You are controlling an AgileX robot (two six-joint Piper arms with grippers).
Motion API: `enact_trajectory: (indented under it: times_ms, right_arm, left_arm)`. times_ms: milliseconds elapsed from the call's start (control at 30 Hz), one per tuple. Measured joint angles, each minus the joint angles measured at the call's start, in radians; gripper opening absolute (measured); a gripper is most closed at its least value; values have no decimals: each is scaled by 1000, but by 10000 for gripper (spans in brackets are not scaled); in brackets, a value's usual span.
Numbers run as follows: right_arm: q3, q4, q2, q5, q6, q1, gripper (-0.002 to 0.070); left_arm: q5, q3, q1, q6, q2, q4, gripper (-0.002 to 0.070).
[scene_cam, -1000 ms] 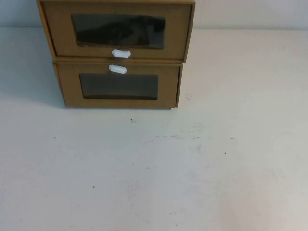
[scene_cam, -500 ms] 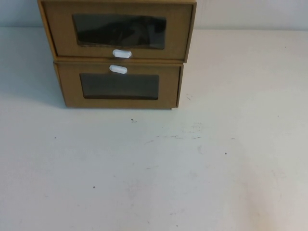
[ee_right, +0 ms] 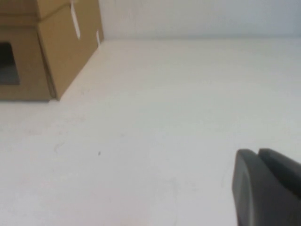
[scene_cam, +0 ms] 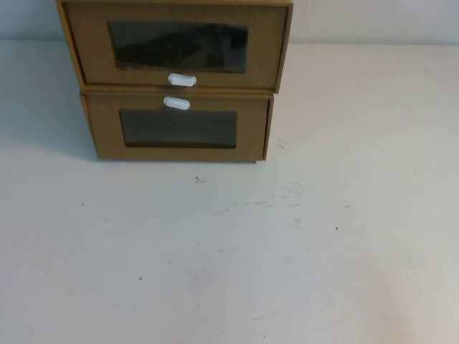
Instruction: Close the shoe box
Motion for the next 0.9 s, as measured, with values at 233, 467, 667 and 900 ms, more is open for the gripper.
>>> enact_trajectory:
  times_ms: [233, 467, 667, 900]
  right_arm:
    - [0, 49, 0, 152, -77, 0, -11]
    - [0, 52, 0, 154, -79, 0, -11]
    - [0, 52, 0, 154, -79, 0, -11]
    - [0, 52, 0, 154, -80, 0, -11]
  left_arm:
    - [0, 0, 0, 0, 0, 0, -5]
    - [0, 0, 0, 0, 0, 0, -5]
    - [0, 0, 0, -1, 0, 0, -5]
    - [0, 0, 0, -1, 0, 0, -5]
